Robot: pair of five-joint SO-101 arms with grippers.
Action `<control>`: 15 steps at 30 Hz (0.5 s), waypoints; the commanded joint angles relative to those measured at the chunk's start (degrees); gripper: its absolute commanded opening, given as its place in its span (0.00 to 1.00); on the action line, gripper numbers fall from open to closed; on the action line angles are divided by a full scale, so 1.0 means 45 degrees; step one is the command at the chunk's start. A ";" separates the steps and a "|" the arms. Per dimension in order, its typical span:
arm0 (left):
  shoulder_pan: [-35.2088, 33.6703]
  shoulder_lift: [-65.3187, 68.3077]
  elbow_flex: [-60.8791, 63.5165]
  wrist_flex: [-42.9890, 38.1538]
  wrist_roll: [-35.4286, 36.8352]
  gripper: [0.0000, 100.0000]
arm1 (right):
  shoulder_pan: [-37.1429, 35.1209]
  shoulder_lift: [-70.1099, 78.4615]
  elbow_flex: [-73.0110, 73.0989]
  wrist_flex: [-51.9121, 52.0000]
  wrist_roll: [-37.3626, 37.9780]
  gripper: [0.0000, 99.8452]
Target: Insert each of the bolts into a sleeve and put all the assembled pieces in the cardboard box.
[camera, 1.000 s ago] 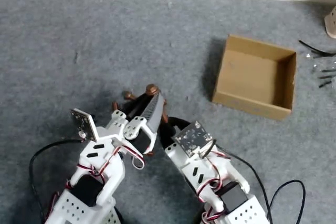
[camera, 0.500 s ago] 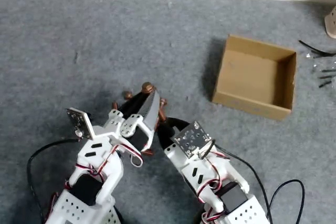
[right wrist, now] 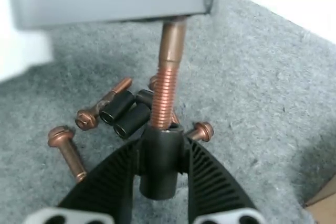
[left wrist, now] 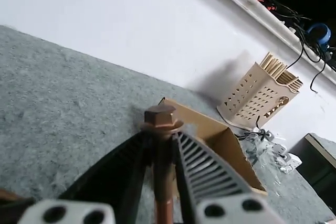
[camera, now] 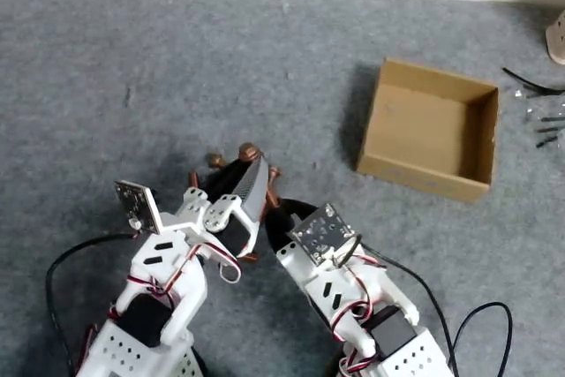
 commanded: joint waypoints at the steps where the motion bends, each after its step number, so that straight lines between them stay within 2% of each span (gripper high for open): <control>1: 0.0635 0.0049 0.0264 0.0391 0.0039 0.06 | -0.0107 -0.0303 0.1338 -0.0029 0.0137 0.01; 15: 0.0557 0.0049 0.0264 0.0469 0.0039 0.06 | -0.0186 -0.0303 0.1338 -0.0029 0.0137 0.01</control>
